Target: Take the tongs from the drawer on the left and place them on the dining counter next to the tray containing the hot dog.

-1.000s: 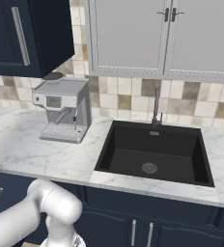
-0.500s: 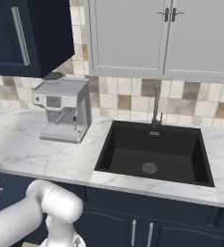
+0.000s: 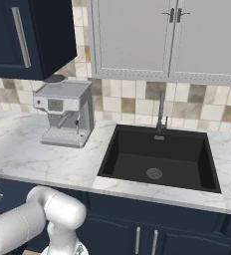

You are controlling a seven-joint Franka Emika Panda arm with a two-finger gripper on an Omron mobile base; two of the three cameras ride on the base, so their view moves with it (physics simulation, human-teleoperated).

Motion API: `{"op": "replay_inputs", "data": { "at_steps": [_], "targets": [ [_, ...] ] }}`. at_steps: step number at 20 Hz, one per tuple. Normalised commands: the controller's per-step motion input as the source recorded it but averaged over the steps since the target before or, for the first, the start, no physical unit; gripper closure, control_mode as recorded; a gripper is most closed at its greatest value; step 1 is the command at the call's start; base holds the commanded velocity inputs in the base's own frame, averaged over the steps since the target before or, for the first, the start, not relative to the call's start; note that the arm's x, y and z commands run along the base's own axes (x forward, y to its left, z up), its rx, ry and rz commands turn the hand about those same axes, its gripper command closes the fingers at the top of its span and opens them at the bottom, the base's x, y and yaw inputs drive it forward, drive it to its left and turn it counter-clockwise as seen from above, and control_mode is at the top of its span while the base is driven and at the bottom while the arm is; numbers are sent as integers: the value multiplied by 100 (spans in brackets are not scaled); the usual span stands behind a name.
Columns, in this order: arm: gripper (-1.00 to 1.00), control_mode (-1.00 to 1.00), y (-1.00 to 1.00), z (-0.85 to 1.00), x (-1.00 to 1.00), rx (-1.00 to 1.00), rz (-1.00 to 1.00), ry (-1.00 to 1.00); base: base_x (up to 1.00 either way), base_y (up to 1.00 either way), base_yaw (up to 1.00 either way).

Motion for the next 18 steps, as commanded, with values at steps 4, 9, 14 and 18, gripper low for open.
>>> {"op": "replay_inputs", "data": {
  "at_steps": [4, 9, 14, 18],
  "targets": [
    [-100, -100, -14, 22, 28, 0, 0, 0, 0, 0, 0],
    [-100, -100, -7, 8, 22, 0, -3, -1, 0, 0, 0],
    [-100, -100, -11, 0, 20, 0, -10, -4, 0, 0, 0],
    [-100, -100, -16, 0, 4, 0, -4, 0, 0, 0, 0]
  ]
}}
